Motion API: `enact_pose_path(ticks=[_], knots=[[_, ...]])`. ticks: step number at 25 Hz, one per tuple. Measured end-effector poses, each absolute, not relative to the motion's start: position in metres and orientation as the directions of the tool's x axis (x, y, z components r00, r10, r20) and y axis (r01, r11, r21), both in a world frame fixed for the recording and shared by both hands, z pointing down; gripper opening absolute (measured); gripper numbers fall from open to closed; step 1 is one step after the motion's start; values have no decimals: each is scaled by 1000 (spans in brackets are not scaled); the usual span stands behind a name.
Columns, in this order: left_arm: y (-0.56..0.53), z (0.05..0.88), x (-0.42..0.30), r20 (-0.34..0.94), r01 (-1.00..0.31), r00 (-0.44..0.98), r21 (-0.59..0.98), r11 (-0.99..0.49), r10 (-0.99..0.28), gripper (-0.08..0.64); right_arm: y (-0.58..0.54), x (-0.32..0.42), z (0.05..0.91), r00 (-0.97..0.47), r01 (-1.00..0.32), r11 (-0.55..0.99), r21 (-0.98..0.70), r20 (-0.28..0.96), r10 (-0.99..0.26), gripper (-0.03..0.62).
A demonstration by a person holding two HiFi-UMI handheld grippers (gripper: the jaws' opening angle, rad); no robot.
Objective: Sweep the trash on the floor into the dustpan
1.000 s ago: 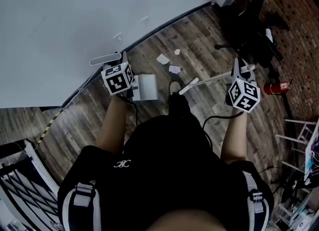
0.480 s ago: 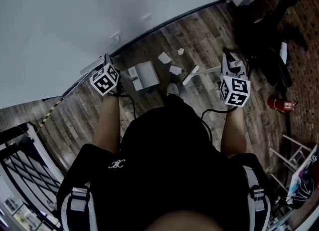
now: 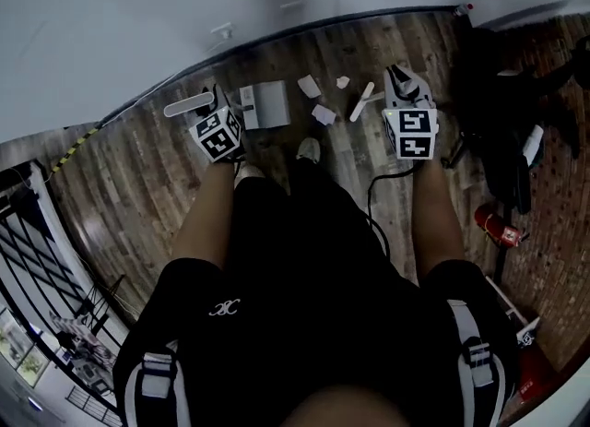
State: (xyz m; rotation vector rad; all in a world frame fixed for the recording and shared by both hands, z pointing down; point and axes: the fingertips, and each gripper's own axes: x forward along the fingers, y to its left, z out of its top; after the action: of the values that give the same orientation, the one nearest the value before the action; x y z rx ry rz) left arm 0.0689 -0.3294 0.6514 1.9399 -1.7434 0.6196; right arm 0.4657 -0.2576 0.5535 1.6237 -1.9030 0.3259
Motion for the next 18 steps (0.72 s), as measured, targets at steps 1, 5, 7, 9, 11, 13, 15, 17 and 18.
enact_pose_path(ticks=[1, 5, 7, 9, 11, 13, 15, 17, 18], knots=[[-330, 652, 73, 607, -994, 103, 34, -104, -788, 98, -268, 458, 562, -86, -949, 248, 193, 599, -796, 44], [-332, 656, 80, 619, -992, 122, 50, -115, -776, 98, -299, 413, 587, -196, -912, 374, 167, 624, -757, 44], [-336, 656, 76, 612, -991, 131, 62, -118, -780, 98, -310, 379, 591, -275, -884, 445, 139, 616, -738, 44], [-340, 656, 74, 602, -989, 147, 74, -129, -785, 100, -320, 340, 594, -355, -845, 522, 116, 609, -710, 46], [-339, 656, 74, 598, -986, 165, 89, -140, -784, 100, -325, 303, 594, -417, -813, 575, 88, 602, -681, 46], [-337, 656, 75, 595, -983, 184, 105, -152, -782, 101, -330, 272, 591, -452, -802, 594, 57, 592, -667, 48], [-335, 656, 76, 591, -979, 203, 121, -163, -781, 104, -333, 249, 585, -476, -804, 594, 23, 574, -667, 48], [-333, 657, 75, 588, -975, 223, 133, -179, -777, 106, -332, 228, 576, -511, -798, 603, -18, 550, -660, 48], [-333, 658, 74, 587, -973, 233, 135, -190, -775, 106, -330, 219, 572, -533, -789, 613, -39, 539, -652, 48]])
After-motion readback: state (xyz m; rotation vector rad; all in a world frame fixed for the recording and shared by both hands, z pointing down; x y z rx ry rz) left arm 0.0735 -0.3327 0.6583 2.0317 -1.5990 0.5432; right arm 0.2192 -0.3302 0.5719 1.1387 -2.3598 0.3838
